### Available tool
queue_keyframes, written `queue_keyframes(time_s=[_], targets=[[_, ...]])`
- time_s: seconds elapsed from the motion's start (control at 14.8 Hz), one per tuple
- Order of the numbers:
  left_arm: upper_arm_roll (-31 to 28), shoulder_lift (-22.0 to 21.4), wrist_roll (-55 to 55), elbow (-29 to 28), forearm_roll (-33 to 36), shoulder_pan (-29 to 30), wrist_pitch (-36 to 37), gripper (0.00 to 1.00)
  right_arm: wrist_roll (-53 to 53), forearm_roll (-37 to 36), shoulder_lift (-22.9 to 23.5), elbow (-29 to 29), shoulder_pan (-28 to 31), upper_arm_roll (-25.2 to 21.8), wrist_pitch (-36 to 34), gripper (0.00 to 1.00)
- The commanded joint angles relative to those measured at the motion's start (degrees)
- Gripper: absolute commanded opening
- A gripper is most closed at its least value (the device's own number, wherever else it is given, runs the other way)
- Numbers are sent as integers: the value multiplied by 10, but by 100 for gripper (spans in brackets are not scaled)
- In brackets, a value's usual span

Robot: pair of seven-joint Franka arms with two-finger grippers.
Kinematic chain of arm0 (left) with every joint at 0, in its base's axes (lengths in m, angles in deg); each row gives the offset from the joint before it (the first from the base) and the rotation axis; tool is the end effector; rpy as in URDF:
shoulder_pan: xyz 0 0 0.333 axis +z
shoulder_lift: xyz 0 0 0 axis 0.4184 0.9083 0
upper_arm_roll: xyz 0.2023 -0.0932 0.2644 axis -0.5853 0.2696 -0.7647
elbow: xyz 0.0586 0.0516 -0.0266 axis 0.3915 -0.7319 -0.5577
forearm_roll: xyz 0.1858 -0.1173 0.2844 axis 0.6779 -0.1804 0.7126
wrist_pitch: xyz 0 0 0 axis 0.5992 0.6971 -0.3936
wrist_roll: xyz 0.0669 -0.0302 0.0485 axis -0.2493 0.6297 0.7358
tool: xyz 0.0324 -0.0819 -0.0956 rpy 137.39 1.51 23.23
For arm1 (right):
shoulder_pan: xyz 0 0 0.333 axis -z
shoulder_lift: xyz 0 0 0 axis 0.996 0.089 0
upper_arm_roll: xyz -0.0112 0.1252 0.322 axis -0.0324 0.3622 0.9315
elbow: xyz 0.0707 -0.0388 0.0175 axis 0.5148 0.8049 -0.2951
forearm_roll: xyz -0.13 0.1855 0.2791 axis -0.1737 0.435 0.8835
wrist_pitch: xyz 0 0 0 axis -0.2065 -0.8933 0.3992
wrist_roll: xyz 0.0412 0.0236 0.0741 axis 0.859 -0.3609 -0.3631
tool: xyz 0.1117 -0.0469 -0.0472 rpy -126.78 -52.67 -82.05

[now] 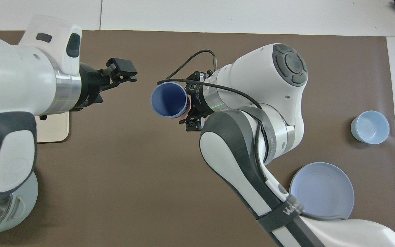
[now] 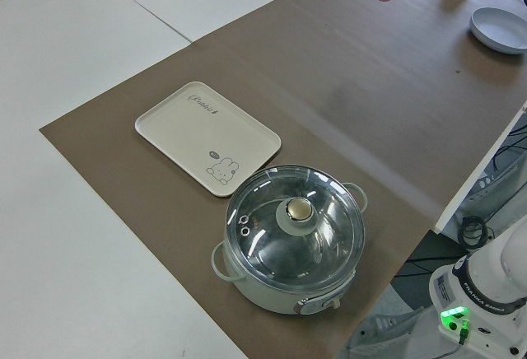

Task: Place cup on tray
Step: 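Lift the cup with the right gripper while the left gripper approaches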

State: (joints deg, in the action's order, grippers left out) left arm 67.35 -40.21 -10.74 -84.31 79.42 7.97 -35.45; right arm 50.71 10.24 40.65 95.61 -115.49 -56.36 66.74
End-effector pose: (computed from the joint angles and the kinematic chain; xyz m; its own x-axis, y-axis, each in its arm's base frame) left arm 0.5067 -0.2401 0.6551 0.9007 0.4127 0.1355 0.3533 -0.8776 0.3242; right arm 0.5680 0.3538 0.5195 0.0029 -0.8701 -0.4929 -0.9999 0.0040 -0.0129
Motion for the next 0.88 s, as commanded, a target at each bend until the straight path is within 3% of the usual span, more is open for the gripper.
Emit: queue_keyframes(time_s=[0.0,0.2,0.27,0.34,0.47,0.81], targets=[[-11,-34,11,-74,-13,-31,-52,94,12,-16,-2,-1,2,2,-3,0],[-10,-45,13,-103,-13,-56,-70,88,10,-17,-2,-1,2,2,-4,0],[-10,-46,12,-114,-13,-63,-95,79,10,-18,-2,-1,2,2,-4,0],[-10,-45,12,-130,-13,-64,-115,56,10,-18,-2,-1,2,2,-5,0],[-11,-43,12,-138,-14,-64,-123,0,9,-18,-3,-1,2,2,-5,0],[-11,-29,47,-103,-41,-58,-123,0,7,-26,-3,-1,3,2,-6,0]])
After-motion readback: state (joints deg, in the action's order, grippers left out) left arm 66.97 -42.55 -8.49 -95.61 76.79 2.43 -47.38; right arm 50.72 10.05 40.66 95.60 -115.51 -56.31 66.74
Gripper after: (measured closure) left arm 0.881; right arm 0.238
